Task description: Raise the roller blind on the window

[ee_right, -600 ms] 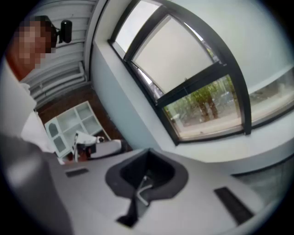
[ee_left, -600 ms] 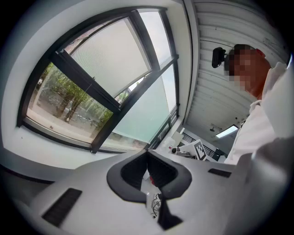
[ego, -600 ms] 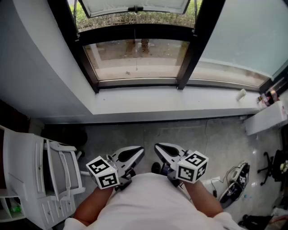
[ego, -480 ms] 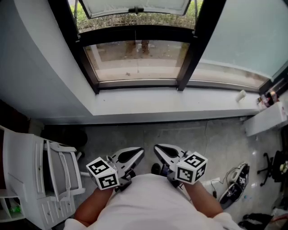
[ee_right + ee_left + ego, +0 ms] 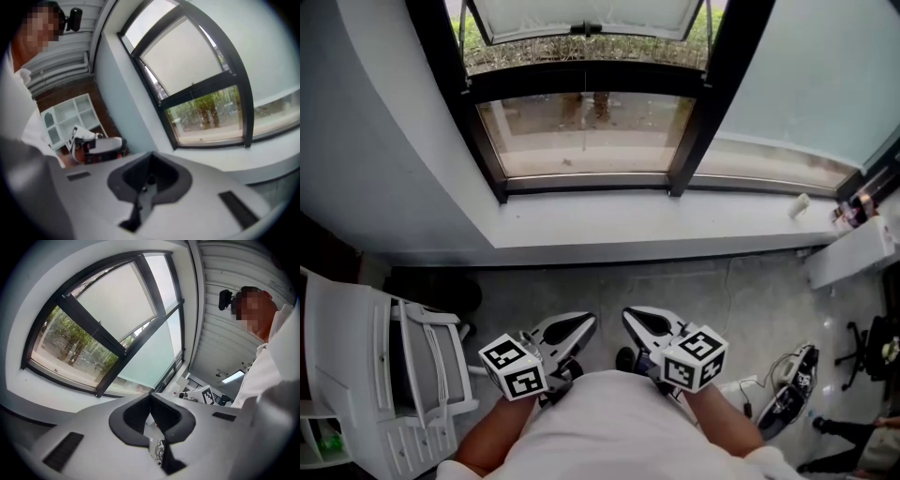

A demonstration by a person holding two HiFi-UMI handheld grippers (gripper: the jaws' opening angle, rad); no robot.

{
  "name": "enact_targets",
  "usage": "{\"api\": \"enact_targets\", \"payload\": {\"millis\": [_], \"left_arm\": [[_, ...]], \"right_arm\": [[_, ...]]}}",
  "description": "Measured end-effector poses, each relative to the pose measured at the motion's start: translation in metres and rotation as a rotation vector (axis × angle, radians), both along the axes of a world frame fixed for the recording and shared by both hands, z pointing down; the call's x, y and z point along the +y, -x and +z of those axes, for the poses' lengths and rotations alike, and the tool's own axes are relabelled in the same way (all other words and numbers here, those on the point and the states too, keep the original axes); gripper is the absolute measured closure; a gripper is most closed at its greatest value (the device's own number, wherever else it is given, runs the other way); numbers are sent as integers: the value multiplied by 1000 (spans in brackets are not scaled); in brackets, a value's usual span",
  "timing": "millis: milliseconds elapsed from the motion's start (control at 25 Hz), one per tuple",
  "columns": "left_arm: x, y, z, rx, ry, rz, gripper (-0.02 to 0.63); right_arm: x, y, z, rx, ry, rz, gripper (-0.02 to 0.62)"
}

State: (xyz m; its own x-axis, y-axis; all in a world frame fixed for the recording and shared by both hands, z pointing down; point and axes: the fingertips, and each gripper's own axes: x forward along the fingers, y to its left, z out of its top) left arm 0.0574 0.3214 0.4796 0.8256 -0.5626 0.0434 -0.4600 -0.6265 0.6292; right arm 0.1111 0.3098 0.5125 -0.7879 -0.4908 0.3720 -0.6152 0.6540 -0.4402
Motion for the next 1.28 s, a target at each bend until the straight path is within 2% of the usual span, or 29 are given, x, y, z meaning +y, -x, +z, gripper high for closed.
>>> {"api": "enact_targets", "payload": {"millis": [400, 640, 960, 1280], "left_arm": [[3, 32, 4, -8, 29, -18, 581], [6, 56, 11, -32, 29, 2, 581], [12, 73, 18, -57, 25, 51, 581], [1, 87, 26, -63, 39, 37, 581]], "right_arm": [[-7, 20, -3, -29, -17, 38, 571], [-8, 39, 3, -38, -10, 70, 569], [-4, 53, 10, -53, -1, 120, 569], [-16, 62, 21, -50, 15, 125, 569]]}}
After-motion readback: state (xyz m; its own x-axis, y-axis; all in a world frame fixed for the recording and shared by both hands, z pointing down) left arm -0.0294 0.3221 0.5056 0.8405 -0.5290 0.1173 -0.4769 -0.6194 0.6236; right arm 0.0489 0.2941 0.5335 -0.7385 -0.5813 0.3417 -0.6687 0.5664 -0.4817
